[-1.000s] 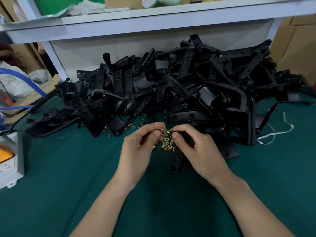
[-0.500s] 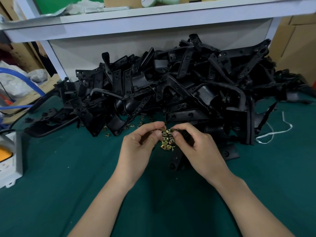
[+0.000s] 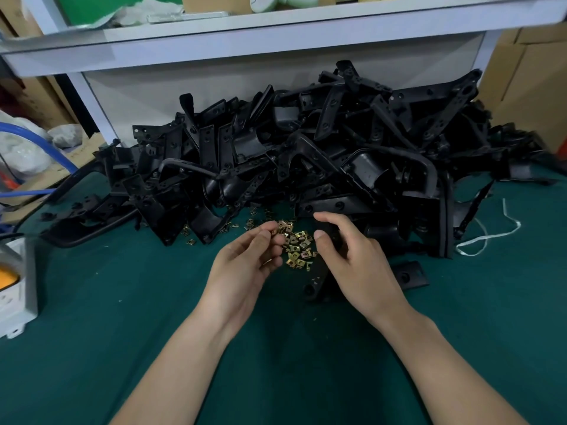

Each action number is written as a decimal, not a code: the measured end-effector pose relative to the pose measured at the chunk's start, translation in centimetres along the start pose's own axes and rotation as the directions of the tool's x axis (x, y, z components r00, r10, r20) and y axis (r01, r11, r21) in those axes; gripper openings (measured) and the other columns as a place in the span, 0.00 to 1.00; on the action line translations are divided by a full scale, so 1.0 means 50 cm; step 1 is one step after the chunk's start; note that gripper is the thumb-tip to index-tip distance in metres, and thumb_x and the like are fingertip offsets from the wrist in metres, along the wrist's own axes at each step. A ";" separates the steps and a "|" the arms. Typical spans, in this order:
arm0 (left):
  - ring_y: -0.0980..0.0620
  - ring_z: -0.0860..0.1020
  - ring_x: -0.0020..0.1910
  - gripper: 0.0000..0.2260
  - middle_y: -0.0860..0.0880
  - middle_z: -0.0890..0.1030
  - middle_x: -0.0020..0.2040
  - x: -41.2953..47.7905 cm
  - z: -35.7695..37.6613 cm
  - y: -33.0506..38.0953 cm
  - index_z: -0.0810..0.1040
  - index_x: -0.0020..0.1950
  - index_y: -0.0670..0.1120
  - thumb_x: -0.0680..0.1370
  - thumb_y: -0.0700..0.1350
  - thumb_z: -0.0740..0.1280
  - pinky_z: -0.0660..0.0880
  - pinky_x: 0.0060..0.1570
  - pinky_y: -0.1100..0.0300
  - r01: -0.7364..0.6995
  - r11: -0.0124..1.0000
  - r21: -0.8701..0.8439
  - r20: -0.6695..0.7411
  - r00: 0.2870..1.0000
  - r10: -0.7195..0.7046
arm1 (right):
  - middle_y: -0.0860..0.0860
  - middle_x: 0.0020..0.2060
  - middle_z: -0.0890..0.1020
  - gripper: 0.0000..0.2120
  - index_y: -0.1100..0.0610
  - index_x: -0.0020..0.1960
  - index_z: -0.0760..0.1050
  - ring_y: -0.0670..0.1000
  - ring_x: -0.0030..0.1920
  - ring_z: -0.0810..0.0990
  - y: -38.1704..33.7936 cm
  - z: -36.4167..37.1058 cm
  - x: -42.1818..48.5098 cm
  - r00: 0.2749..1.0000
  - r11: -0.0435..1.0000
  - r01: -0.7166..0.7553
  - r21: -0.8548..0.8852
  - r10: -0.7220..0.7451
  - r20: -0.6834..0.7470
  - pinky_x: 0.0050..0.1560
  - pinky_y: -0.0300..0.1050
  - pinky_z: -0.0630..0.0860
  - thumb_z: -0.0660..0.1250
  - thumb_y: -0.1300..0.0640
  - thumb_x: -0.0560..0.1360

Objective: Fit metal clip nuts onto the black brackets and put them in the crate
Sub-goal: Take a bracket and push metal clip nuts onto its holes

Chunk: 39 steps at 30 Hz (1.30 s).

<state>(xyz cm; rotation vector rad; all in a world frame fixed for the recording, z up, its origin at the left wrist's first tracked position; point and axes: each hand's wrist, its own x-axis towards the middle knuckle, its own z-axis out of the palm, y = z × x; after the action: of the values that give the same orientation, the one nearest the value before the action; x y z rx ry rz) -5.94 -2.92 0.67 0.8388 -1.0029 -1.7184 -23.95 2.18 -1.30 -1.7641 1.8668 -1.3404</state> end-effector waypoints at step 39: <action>0.57 0.80 0.40 0.10 0.48 0.84 0.45 -0.002 0.005 0.001 0.84 0.53 0.43 0.76 0.46 0.69 0.79 0.42 0.64 0.057 0.998 0.008 0.035 0.998 -0.057 | 0.45 0.22 0.67 0.17 0.44 0.65 0.74 0.46 0.23 0.66 -0.008 -0.003 0.000 0.992 0.997 -0.011 0.075 0.020 -0.122 0.27 0.34 0.62 0.49 0.45 0.86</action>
<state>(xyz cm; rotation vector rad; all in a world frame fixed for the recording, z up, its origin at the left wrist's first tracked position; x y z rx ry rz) -6.11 -2.77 0.84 0.8516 -1.0174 -1.7840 -23.77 2.30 -0.91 -1.6620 1.8621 -1.5235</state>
